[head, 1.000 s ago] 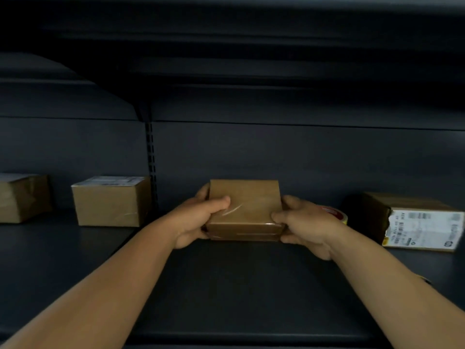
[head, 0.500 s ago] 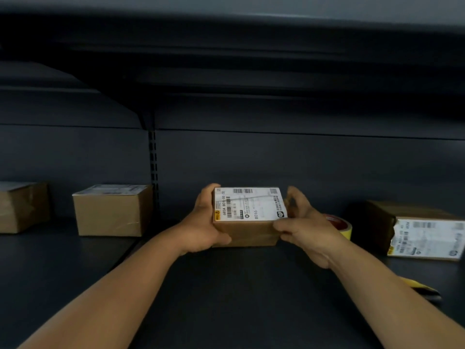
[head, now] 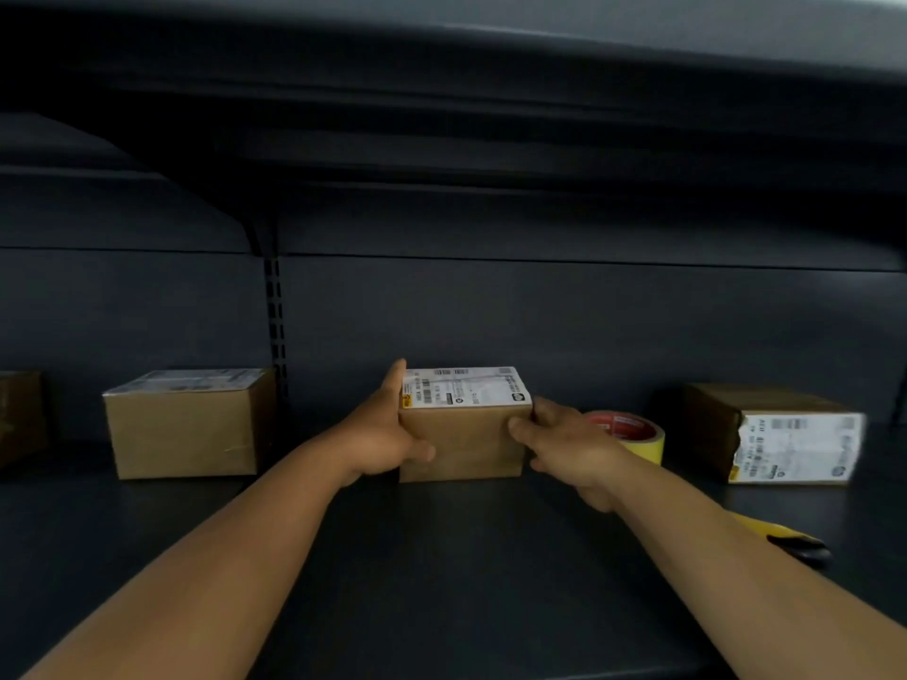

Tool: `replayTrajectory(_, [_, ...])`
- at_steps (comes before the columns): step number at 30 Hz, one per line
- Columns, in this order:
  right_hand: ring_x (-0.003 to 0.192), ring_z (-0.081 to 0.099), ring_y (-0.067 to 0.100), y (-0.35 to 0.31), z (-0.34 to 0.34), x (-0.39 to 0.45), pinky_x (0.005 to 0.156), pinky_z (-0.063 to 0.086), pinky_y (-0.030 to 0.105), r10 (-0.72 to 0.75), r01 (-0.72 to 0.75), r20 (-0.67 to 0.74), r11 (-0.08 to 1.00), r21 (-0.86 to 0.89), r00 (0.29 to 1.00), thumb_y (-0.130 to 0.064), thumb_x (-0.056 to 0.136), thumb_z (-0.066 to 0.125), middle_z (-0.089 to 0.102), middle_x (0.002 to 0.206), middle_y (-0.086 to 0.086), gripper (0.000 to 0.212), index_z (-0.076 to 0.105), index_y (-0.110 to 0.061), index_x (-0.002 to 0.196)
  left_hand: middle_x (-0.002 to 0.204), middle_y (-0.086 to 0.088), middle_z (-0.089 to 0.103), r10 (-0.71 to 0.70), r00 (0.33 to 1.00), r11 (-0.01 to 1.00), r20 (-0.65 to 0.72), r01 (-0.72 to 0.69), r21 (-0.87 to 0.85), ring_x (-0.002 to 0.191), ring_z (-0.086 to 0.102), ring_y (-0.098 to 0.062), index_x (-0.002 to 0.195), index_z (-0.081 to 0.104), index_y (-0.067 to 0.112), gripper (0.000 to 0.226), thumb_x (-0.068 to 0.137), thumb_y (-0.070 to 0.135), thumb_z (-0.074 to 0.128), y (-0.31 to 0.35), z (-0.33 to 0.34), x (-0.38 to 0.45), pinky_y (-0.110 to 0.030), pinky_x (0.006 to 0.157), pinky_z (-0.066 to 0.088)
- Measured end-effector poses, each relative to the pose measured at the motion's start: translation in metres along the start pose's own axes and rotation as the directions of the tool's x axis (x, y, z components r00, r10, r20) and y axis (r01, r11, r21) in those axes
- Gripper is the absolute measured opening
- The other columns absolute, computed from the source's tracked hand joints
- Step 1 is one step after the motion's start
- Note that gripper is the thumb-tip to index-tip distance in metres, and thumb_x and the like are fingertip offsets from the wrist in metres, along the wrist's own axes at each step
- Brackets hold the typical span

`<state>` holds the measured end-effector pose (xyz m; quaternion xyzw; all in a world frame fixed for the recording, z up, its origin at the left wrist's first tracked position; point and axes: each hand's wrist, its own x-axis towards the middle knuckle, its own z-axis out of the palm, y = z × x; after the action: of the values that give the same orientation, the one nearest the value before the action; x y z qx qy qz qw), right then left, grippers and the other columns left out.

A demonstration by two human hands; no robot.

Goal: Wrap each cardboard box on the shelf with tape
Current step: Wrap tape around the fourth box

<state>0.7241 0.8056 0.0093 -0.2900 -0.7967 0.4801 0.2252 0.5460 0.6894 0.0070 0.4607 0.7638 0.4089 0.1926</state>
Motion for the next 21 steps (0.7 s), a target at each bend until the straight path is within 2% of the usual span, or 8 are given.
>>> replayTrajectory(3, [0.118, 0.051, 0.015, -0.004, 0.006, 0.007, 0.104, 0.041, 0.034, 0.066, -0.067, -0.038, 0.998, -0.015, 0.997, -0.028, 0.098, 0.045, 0.052, 0.133, -0.004, 0.041, 0.044, -0.022, 0.139, 0.153, 0.002, 0.028, -0.039, 0.999, 0.998, -0.018, 0.040, 0.045, 0.131, 0.036, -0.016, 0.150, -0.012, 0.030, 0.113, 0.079, 0.015, 0.074, 0.002, -0.001, 0.004, -0.028, 0.105, 0.033])
replayTrajectory(6, [0.111, 0.055, 0.015, -0.006, 0.011, 0.010, 0.097, 0.046, 0.032, 0.106, -0.106, -0.077, 0.994, 0.011, 0.991, -0.026, 0.097, 0.048, 0.057, 0.126, -0.001, 0.040, 0.047, -0.016, 0.135, 0.153, -0.002, 0.027, -0.027, 0.997, 0.993, -0.079, 0.036, 0.111, 0.133, 0.036, -0.020, 0.151, -0.008, 0.028, 0.106, 0.082, 0.021, 0.071, 0.002, 0.004, 0.005, -0.029, 0.104, 0.034])
replayTrajectory(9, [0.106, 0.052, 0.015, -0.009, 0.014, 0.002, 0.084, 0.045, 0.024, 0.117, -0.115, -0.147, 0.993, 0.023, 0.982, -0.030, 0.096, 0.050, 0.053, 0.126, -0.002, 0.043, 0.043, -0.013, 0.135, 0.156, -0.004, 0.016, 0.021, 0.986, 0.986, -0.164, 0.007, 0.168, 0.139, 0.028, -0.022, 0.152, -0.008, 0.026, 0.109, 0.080, 0.028, 0.074, 0.004, 0.009, 0.002, -0.033, 0.110, 0.030])
replayTrajectory(11, [0.115, 0.050, 0.018, -0.008, 0.013, -0.003, 0.087, 0.040, 0.024, 0.088, -0.085, -0.233, 0.996, 0.022, 0.969, -0.035, 0.095, 0.050, 0.050, 0.132, -0.001, 0.051, 0.039, -0.011, 0.139, 0.157, -0.005, 0.008, 0.087, 0.963, 0.972, -0.255, -0.026, 0.234, 0.144, 0.016, -0.022, 0.152, -0.004, 0.023, 0.112, 0.076, 0.036, 0.076, 0.009, 0.012, -0.001, -0.037, 0.116, 0.022])
replayTrajectory(13, [0.125, 0.045, 0.020, -0.010, 0.011, -0.008, 0.092, 0.036, 0.025, 0.052, -0.048, -0.318, 0.999, 0.022, 0.947, -0.037, 0.095, 0.050, 0.047, 0.132, -0.004, 0.054, 0.037, -0.011, 0.141, 0.158, -0.005, 0.008, 0.190, 0.918, 0.949, -0.347, -0.081, 0.305, 0.146, 0.008, -0.021, 0.152, 0.003, 0.019, 0.107, 0.076, 0.044, 0.074, 0.018, 0.016, -0.004, -0.038, 0.118, 0.015])
replayTrajectory(16, [0.131, 0.041, 0.021, -0.014, 0.005, -0.013, 0.099, 0.032, 0.027, 0.033, -0.005, -0.408, 0.998, 0.070, 0.912, -0.040, 0.096, 0.047, 0.043, 0.144, 0.002, 0.055, 0.035, -0.012, 0.143, 0.156, -0.003, 0.017, 0.319, 0.854, 0.934, -0.411, -0.209, 0.290, 0.145, 0.010, -0.021, 0.150, 0.017, 0.017, 0.089, 0.082, 0.043, 0.068, 0.036, 0.025, -0.007, -0.041, 0.118, 0.015])
replayTrajectory(19, [0.112, 0.053, 0.018, -0.016, -0.004, -0.019, 0.093, 0.038, 0.029, 0.006, 0.060, -0.470, 0.990, 0.124, 0.883, -0.042, 0.097, 0.045, 0.058, 0.122, 0.001, 0.037, 0.052, -0.016, 0.122, 0.151, 0.001, 0.027, 0.406, 0.824, 0.910, -0.395, -0.327, 0.253, 0.141, 0.019, -0.016, 0.146, 0.030, 0.018, 0.070, 0.087, 0.036, 0.064, 0.056, 0.040, -0.013, -0.028, 0.115, 0.018])
replayTrajectory(21, [0.101, 0.056, 0.016, -0.014, -0.012, -0.022, 0.089, 0.042, 0.030, -0.019, 0.112, -0.499, 0.981, 0.158, 0.866, -0.040, 0.097, 0.044, 0.060, 0.100, -0.004, 0.022, 0.053, -0.021, 0.104, 0.147, 0.003, 0.033, 0.424, 0.834, 0.905, -0.354, -0.374, 0.204, 0.137, 0.028, -0.013, 0.142, 0.034, 0.020, 0.061, 0.090, 0.034, 0.061, 0.069, 0.054, -0.016, -0.019, 0.104, 0.022])
